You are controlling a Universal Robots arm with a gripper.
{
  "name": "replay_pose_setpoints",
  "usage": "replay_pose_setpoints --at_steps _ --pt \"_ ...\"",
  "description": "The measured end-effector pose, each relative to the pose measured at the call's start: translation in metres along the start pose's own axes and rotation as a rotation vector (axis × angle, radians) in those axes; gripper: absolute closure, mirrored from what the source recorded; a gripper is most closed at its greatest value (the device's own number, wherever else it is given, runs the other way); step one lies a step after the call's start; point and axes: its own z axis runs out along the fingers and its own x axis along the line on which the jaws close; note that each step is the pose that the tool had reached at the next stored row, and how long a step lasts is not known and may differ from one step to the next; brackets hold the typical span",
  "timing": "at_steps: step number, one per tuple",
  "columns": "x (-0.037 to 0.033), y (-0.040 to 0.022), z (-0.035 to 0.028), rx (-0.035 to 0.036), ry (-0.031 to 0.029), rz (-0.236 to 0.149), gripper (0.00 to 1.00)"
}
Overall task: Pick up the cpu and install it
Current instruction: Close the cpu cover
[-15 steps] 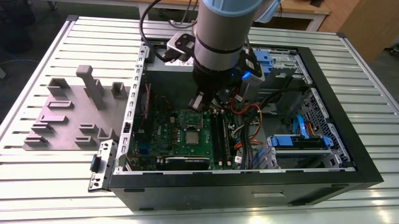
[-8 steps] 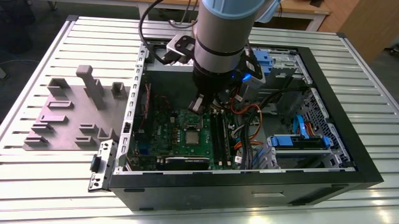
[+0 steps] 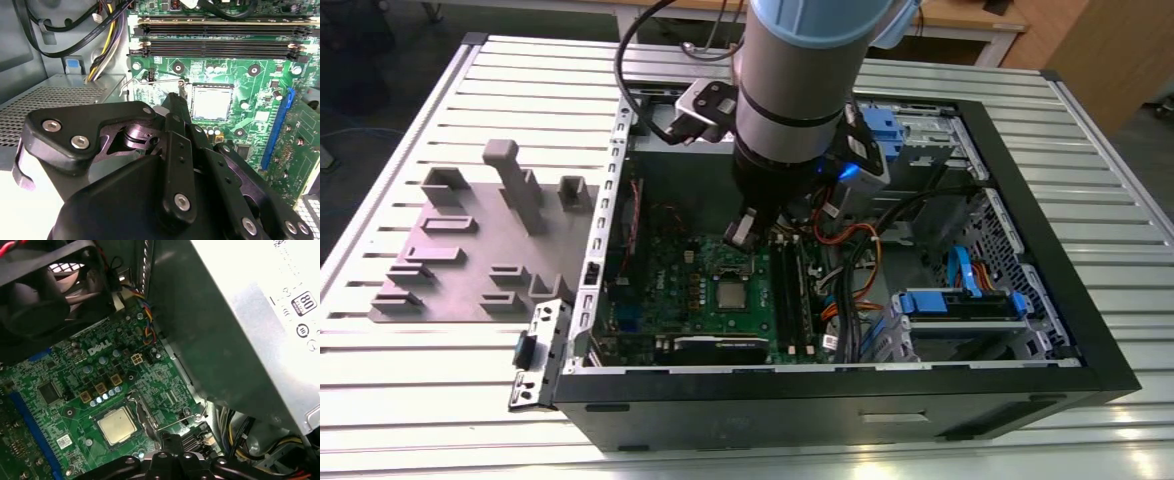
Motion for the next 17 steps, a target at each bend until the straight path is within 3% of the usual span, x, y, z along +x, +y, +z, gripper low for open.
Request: replay_pose_setpoints --at_steps 17 --pt "0.0087 -0.0048 -0.0013 -0.0006 0.0005 -0.005 0.89"
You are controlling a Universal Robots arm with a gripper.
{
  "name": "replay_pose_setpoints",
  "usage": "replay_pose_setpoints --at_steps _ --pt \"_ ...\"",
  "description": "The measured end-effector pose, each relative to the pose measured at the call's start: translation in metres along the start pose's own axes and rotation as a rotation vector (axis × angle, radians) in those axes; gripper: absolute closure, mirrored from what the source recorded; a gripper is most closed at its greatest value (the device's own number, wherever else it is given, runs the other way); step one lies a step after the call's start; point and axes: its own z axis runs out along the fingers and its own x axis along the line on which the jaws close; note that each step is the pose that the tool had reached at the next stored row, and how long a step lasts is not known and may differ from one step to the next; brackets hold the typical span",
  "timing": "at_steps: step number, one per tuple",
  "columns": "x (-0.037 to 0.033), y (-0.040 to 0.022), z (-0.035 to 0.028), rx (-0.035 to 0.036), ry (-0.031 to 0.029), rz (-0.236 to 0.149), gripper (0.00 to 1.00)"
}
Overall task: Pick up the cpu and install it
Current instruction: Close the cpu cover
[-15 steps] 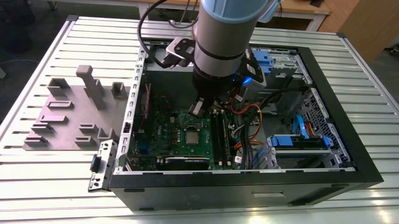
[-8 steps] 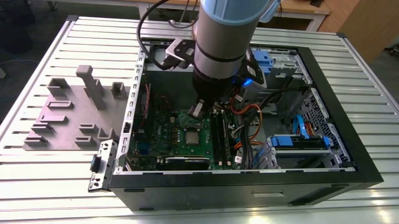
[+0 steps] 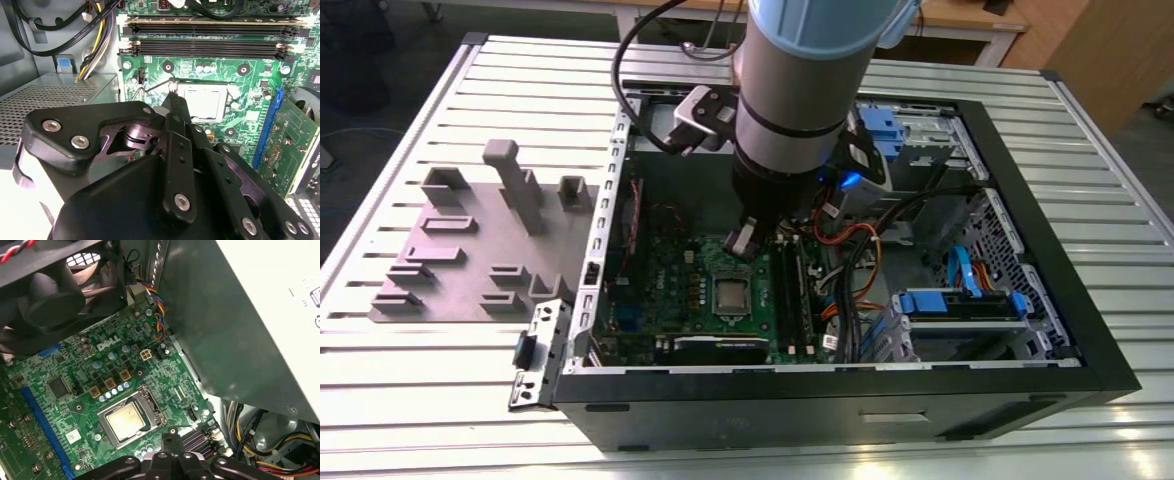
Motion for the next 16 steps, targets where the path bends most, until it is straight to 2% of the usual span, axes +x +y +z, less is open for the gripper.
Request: replay_pose_setpoints --at_steps 11,16 --pt "0.0005 -0.0003 -0.0001 0.0 0.0 0.0 0.89" --pt "0.0016 -0.0002 0.0002 0.0036 0.0089 0.0 0.89"
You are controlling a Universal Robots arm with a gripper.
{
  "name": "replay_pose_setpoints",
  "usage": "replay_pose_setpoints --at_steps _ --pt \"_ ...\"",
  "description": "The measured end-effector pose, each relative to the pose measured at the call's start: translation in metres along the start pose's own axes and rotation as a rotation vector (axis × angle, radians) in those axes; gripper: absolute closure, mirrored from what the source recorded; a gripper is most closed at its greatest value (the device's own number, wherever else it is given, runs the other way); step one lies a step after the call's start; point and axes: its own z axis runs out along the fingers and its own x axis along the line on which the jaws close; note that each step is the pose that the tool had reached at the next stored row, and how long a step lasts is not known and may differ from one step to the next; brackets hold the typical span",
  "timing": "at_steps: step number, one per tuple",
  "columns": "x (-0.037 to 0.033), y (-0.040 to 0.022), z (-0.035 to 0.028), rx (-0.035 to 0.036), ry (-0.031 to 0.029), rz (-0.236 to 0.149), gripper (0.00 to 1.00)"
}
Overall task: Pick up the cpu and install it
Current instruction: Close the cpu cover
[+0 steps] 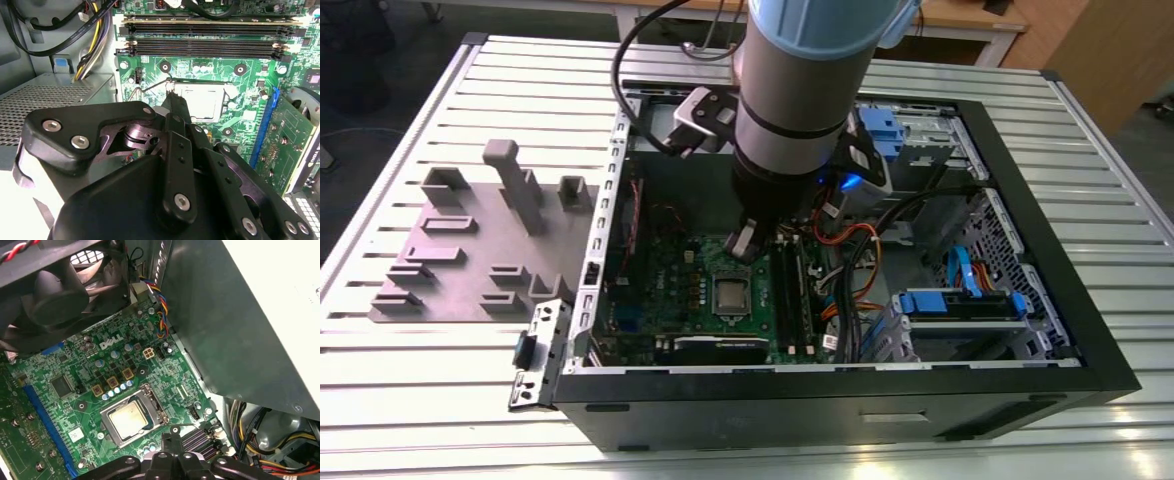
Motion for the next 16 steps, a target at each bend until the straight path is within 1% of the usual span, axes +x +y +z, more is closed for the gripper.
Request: replay_pose_setpoints --at_steps 1,4,8,10,15,16 --pt "0.0003 0.0003 0.0 -0.0003 0.0021 0.0 0.89" --pt "0.0027 0.0034 0.0002 0.0008 0.0055 0.0 0.89" --pt "0.0082 0.0097 0.0002 0.004 0.0114 0.0 0.89" --pt "0.0108 0.0109 0.0 0.0067 0.0163 0.001 0.89" --pt "0.0176 0.009 -0.0008 0.0161 0.0325 0.001 0.89" --pt "0.0181 0.009 -0.0008 0.0165 0.0334 0.001 0.89"
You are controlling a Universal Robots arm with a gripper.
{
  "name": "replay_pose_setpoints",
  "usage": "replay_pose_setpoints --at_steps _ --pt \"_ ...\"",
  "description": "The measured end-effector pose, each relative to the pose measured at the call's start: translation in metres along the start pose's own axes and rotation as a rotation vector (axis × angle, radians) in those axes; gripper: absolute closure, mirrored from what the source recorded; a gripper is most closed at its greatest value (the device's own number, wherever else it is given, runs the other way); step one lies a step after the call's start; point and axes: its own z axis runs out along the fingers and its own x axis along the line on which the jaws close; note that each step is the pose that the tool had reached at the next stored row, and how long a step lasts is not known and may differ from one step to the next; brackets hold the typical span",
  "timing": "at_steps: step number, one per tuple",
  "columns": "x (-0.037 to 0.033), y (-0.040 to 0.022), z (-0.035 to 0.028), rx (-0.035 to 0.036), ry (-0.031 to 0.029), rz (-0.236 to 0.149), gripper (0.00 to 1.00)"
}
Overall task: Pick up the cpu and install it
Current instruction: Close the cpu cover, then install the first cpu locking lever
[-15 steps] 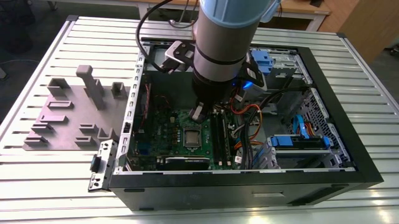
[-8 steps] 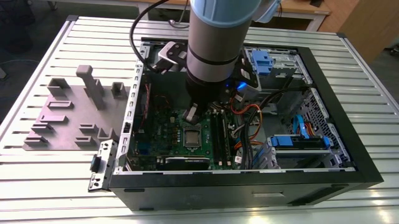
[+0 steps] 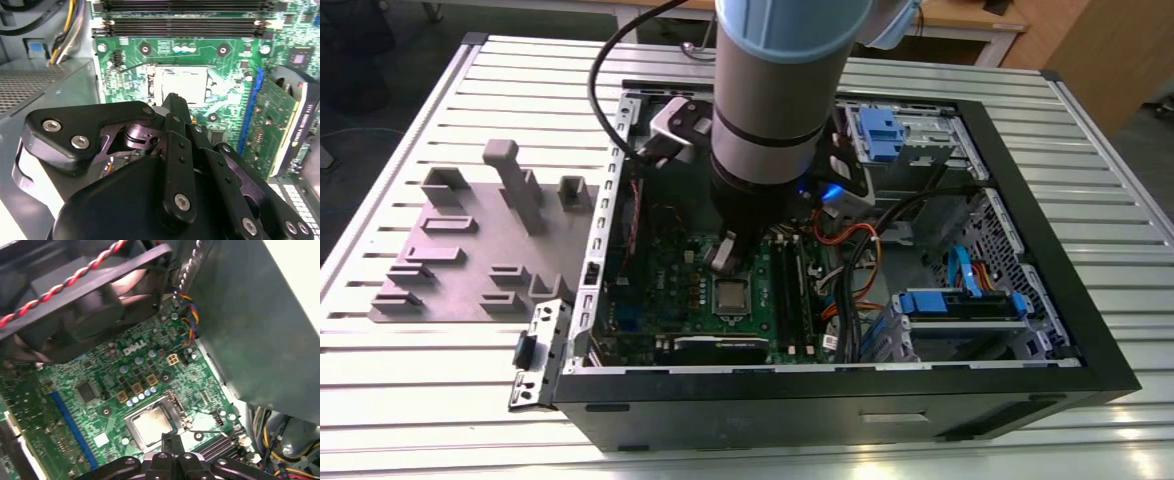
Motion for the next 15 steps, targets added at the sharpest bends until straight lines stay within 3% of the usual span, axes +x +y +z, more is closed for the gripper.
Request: replay_pose_setpoints --at_steps 15 --pt "0.0002 -0.0005 0.0 0.0 -0.0001 0.0 0.89"
